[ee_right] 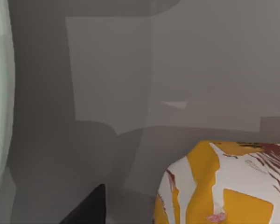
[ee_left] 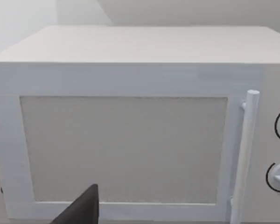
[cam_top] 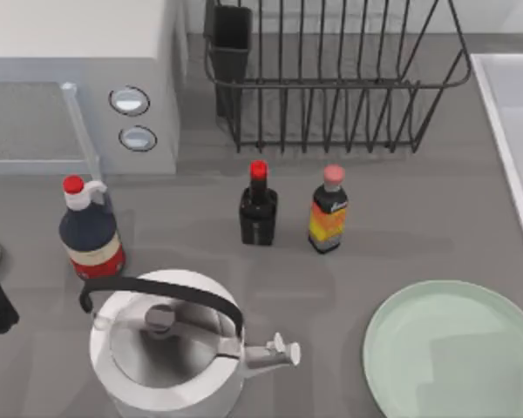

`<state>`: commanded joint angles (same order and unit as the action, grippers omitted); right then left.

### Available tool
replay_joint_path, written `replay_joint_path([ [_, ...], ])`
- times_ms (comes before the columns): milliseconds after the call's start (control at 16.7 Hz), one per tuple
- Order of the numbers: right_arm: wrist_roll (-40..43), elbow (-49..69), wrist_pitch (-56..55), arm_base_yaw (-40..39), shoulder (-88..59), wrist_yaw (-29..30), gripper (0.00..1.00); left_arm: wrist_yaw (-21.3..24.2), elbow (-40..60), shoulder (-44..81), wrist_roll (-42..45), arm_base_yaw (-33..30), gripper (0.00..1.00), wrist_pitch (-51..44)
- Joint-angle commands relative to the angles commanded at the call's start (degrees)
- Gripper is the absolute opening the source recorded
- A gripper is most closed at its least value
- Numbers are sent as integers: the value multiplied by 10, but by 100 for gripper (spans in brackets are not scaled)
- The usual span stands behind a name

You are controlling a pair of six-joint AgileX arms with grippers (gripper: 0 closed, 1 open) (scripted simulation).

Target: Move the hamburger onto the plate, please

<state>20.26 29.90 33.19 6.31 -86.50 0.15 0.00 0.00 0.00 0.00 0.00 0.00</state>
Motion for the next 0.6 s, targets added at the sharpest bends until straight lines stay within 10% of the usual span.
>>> replay_joint_path([
  [600,0,0,0,0,0,0,32,0,0,0,0,0,100,0],
])
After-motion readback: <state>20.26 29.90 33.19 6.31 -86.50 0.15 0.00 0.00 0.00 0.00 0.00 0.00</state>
